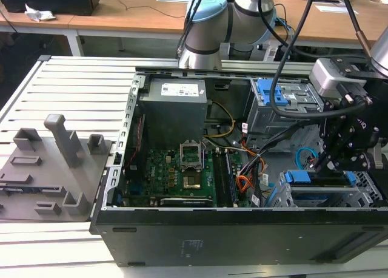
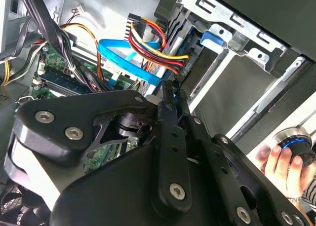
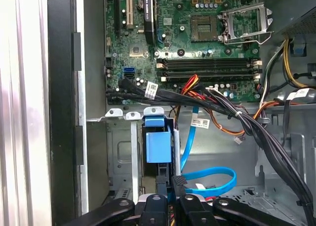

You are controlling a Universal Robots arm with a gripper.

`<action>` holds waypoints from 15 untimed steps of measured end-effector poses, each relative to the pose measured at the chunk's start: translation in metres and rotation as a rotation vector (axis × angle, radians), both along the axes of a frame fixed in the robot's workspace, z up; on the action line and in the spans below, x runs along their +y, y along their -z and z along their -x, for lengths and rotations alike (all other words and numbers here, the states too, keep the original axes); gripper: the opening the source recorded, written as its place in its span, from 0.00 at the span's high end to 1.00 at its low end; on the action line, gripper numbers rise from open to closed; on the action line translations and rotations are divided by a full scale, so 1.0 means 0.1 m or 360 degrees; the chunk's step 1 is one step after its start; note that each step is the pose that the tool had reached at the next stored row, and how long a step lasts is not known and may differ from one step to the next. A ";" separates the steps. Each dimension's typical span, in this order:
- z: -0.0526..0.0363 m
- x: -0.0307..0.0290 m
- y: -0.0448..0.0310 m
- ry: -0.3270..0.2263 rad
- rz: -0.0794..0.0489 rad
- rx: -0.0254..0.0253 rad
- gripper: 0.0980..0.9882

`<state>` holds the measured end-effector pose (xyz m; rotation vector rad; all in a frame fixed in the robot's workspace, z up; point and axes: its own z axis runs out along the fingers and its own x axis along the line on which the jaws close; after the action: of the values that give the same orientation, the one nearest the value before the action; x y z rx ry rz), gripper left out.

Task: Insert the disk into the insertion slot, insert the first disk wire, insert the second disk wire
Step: 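Insert the second disk wire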

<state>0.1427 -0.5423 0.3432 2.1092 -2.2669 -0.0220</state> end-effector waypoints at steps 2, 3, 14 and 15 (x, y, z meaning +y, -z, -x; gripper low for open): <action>0.000 0.000 0.006 0.0000 0.0000 -0.00001 0.93; -0.001 0.000 0.011 0.0000 0.0000 0.00000 0.93; -0.010 0.000 0.064 0.0000 0.0001 0.00003 0.93; -0.010 0.000 0.066 0.0000 0.0001 0.00004 0.93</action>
<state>0.1437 -0.5423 0.3366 2.1090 -2.2665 -0.0219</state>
